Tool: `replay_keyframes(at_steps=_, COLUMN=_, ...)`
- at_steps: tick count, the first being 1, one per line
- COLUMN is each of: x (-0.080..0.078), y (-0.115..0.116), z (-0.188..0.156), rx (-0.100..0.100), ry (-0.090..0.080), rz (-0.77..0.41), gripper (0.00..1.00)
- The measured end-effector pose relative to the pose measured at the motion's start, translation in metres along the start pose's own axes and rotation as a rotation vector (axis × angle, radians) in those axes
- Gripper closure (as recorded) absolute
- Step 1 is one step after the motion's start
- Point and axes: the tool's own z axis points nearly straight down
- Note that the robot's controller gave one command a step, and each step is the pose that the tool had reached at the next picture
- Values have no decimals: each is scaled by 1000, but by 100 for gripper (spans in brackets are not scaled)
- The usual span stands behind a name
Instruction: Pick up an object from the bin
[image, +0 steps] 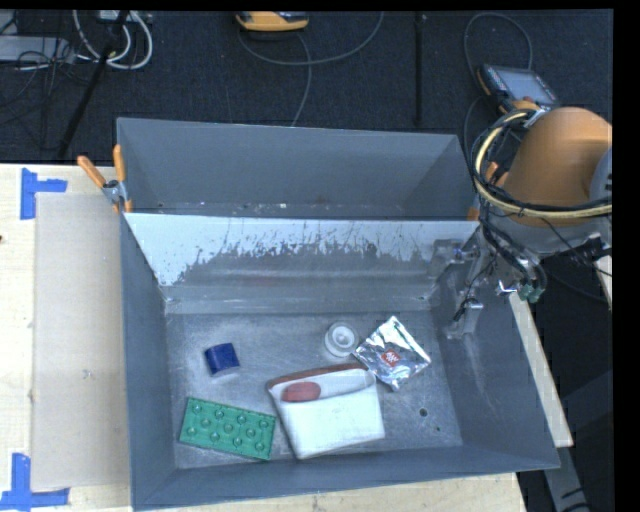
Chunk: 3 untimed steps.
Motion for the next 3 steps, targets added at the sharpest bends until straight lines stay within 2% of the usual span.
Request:
replay_keyframes(at_steps=1, x=35, y=40, z=110, rx=-2, ry=7, rz=159, gripper=0)
replay_keyframes(at_steps=2, x=32, y=39, z=105, rx=0, ry=-2, rz=156, gripper=100)
replay_keyframes(at_steps=3, x=95, y=44, z=2, rx=1, ry=-4, rz=128, gripper=100)
